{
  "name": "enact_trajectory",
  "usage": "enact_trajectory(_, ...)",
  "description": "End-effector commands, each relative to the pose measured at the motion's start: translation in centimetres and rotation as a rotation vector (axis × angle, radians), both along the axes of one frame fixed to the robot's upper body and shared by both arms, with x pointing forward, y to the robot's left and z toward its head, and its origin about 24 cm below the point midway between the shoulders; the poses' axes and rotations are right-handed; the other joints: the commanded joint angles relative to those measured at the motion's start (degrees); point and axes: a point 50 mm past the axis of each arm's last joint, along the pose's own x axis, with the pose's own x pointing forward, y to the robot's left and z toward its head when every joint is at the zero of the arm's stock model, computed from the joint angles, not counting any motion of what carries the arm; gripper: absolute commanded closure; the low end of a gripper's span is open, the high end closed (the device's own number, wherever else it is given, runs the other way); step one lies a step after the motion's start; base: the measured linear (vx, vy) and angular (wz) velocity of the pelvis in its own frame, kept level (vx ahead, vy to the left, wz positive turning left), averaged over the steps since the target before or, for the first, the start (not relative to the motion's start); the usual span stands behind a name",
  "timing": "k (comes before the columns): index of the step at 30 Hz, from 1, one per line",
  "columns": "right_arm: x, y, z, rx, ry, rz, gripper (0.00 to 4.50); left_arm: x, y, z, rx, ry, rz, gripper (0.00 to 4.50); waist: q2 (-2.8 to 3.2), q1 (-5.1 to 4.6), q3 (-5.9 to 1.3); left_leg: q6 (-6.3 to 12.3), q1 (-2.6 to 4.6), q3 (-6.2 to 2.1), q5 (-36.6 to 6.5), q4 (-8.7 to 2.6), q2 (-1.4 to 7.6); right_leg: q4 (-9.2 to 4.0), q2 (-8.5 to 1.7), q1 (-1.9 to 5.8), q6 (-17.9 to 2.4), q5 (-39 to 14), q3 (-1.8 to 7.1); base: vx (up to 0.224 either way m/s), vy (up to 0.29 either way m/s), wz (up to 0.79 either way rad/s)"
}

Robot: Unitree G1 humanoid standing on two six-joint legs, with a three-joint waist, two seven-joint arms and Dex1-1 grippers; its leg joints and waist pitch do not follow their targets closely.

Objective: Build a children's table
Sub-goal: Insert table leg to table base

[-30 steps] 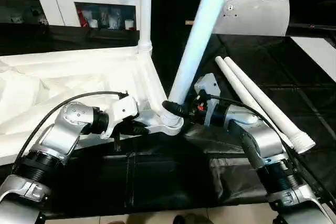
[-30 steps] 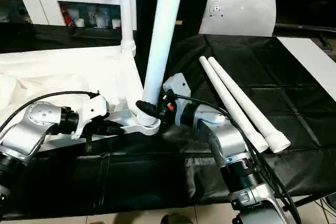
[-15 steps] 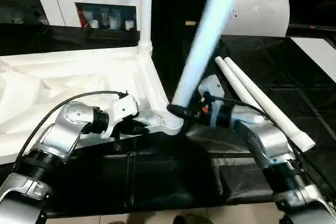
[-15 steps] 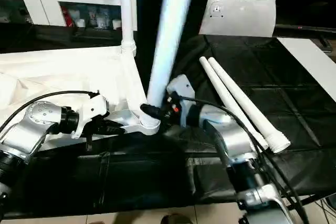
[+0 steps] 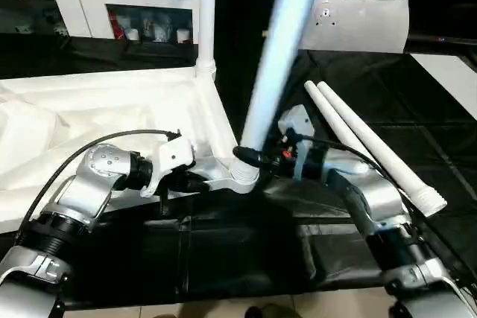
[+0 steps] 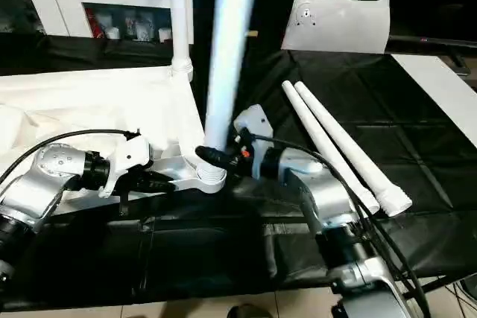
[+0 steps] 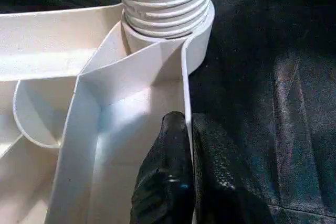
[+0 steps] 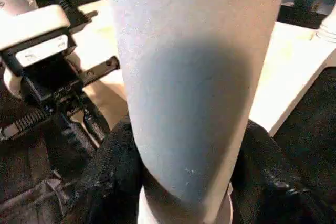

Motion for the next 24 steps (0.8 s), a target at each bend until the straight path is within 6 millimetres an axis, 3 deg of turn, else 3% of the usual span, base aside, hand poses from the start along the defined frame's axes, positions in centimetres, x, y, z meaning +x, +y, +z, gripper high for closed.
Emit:
enact_trajectory(1,-0.2,-1.0,-2.4,-0.036,0.122,-0.057,2.6,-0.1,-1.0,0.4,-0.002,-0.016,-0.088,4.5,1.14,0.17,-3.91,2.84,-0.72,-0.02,0.5,-4.63,4.13,-2.86,-4.88,3.95,-16.2,-6.2,2.44,0.0,0.0,0.0)
enact_trajectory(10,-1.1,-3.5,-4.4,0.058,0.204,-0.2,2.61,0.2,-0.7,0.4,-0.008,-0.021,-0.06,4.5,1.75,0.4,-3.96,2.59,-0.75,-0.05,0.3,-4.61,4.11,-2.86,-4.85,4.1,-16.8,-4.6,2.38,0.0,0.0,0.0)
enact_trajectory(15,-2.4,-4.1,-5.3,0.093,0.198,-0.212,2.61,0.6,-0.5,0.5,-0.008,-0.035,-0.038,4.5,1.88,0.6,-3.79,2.12,-0.8,-0.09,-2.7,-4.79,4.15,-3.37,-4.93,4.16,-16.0,-7.9,2.43,0.0,0.0,0.0)
enact_trajectory(18,-3.5,-4.2,-5.7,-0.001,0.112,-0.184,2.61,1.0,-0.4,0.6,-0.001,-0.054,-0.02,4.5,2.52,0.95,-3.75,2.0,-0.73,-0.08,-2.8,-4.84,4.13,-3.43,-4.86,4.02,-15.8,-8.1,2.45,0.0,0.0,0.0)
enact_trajectory(19,-3.7,-4.3,-5.8,-0.028,0.087,-0.177,2.61,1.0,-0.4,0.7,0.0,-0.057,-0.017,4.5,2.3,0.99,-3.72,2.0,-0.73,-0.05,-2.7,-4.84,4.12,-3.5,-4.79,3.98,-15.6,-8.2,2.41,0.0,0.0,0.0)
enact_trajectory(23,-4.2,-3.9,-5.9,-0.184,0.005,-0.076,2.61,1.1,-0.3,0.6,0.005,-0.059,-0.02,4.5,2.6,1.43,-3.52,1.48,-0.71,-0.1,-3.9,-5.02,4.07,-3.72,-4.69,3.94,-14.4,-10.8,2.46,0.0,0.0,0.0)
enact_trajectory(24,-4.3,-3.7,-6.0,-0.222,-0.008,-0.039,2.61,1.1,-0.3,0.6,0.008,-0.06,-0.022,4.5,2.27,1.34,-3.4,1.37,-0.83,-0.08,-4.4,-5.09,4.02,-3.79,-4.54,3.92,-13.9,-11.5,2.47,0.0,0.0,0.0)
